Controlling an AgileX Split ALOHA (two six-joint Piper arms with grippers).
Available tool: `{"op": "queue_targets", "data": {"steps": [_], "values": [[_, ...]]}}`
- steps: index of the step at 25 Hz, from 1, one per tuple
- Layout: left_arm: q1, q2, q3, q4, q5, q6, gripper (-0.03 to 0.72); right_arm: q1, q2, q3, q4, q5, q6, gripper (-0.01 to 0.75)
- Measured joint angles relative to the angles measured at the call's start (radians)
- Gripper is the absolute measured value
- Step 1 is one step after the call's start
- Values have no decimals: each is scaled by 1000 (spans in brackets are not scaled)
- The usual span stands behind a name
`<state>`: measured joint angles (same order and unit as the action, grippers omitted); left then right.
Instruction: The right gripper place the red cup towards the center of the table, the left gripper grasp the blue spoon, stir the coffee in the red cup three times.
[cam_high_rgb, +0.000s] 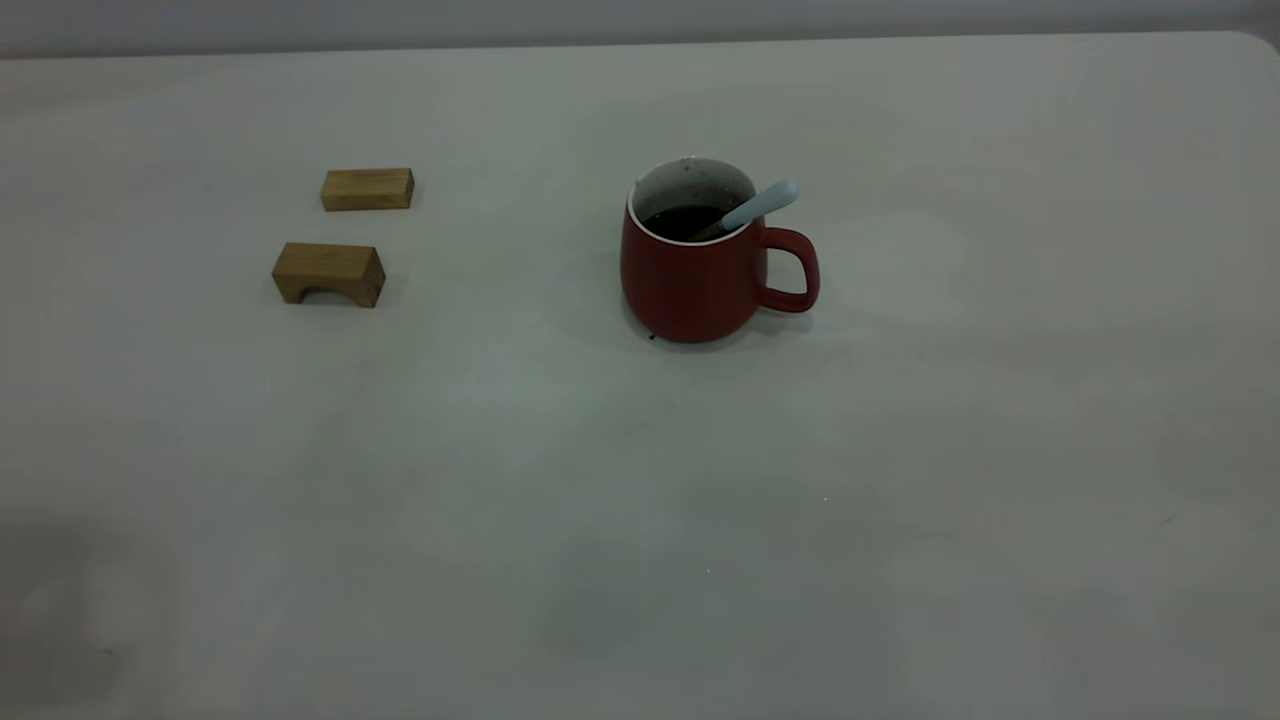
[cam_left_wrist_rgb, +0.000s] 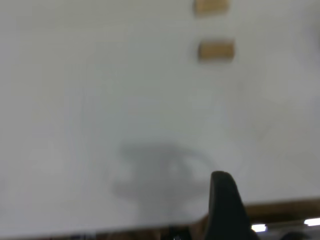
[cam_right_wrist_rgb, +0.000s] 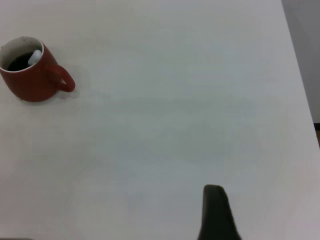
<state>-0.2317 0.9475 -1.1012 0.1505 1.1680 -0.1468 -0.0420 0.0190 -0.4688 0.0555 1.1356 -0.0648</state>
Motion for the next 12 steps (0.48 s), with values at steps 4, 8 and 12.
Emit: {"op": "queue_targets", "data": {"steps": [4,8,12], "values": [[105,-216,231,-28,0,4,527,0,0,0,0,0,0,545],[169,-427,413,-39,-1,8,527,0,0,0,0,0,0,545],[205,-604,532,-48,-7,8,527,0,0,0,0,0,0,545]]}}
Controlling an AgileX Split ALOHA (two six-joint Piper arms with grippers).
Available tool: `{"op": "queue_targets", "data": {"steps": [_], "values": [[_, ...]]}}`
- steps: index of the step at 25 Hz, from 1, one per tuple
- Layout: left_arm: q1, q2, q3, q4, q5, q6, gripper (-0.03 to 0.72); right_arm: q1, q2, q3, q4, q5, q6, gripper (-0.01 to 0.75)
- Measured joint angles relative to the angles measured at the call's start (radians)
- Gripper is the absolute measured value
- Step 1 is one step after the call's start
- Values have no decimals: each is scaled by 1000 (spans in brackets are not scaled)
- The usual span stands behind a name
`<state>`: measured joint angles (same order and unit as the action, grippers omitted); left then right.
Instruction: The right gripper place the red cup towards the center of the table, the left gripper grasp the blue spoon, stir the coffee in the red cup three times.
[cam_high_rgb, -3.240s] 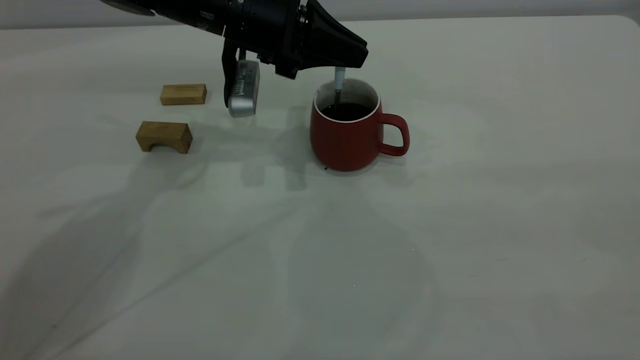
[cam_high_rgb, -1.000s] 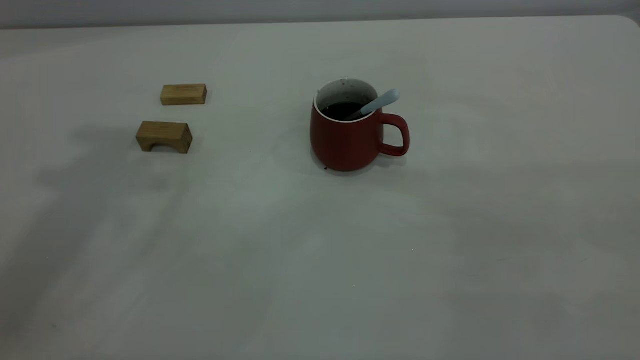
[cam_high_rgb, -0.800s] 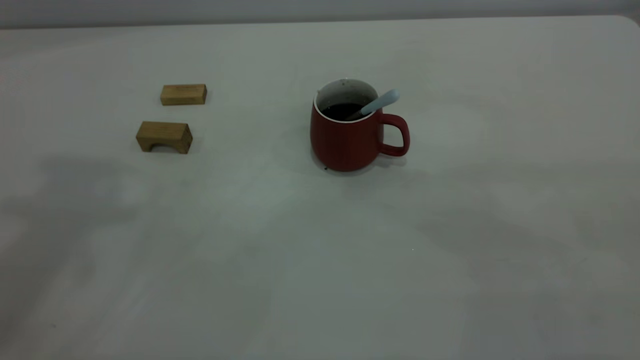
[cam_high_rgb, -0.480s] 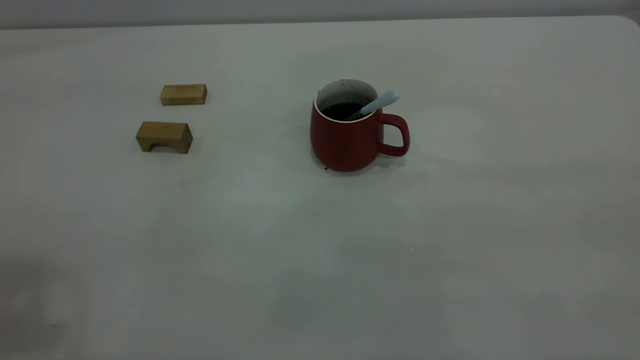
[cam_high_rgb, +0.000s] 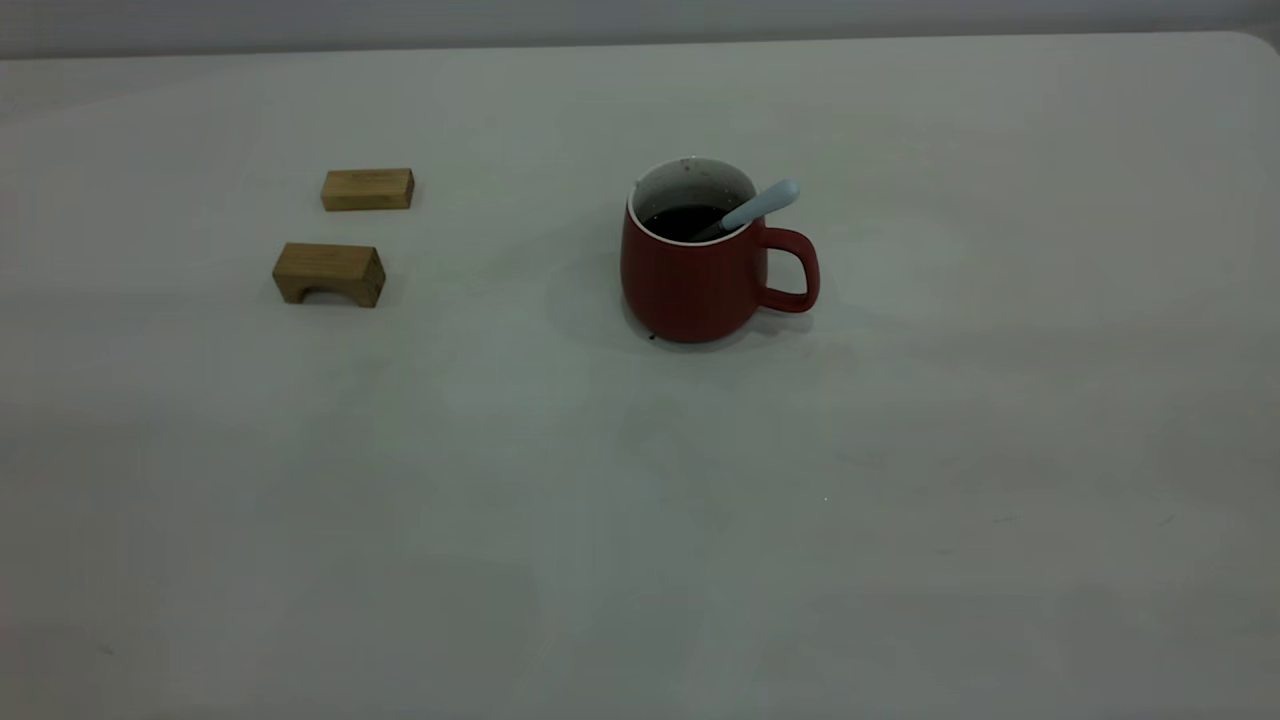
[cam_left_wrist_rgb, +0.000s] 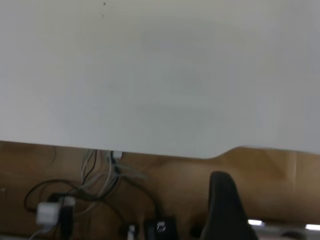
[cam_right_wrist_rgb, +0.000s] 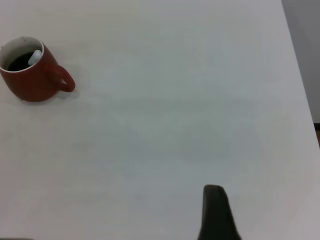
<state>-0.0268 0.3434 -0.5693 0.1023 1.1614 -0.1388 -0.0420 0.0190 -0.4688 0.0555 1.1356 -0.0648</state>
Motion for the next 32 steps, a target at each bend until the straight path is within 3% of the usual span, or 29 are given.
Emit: {"op": "queue_targets", "data": {"steps": [14,32], "values": [[24,-317,82,-45,-30,71,527,0,0,0,0,0,0,545],[24,-361,82,-45,-30,75,527,0,0,0,0,0,0,545]]}}
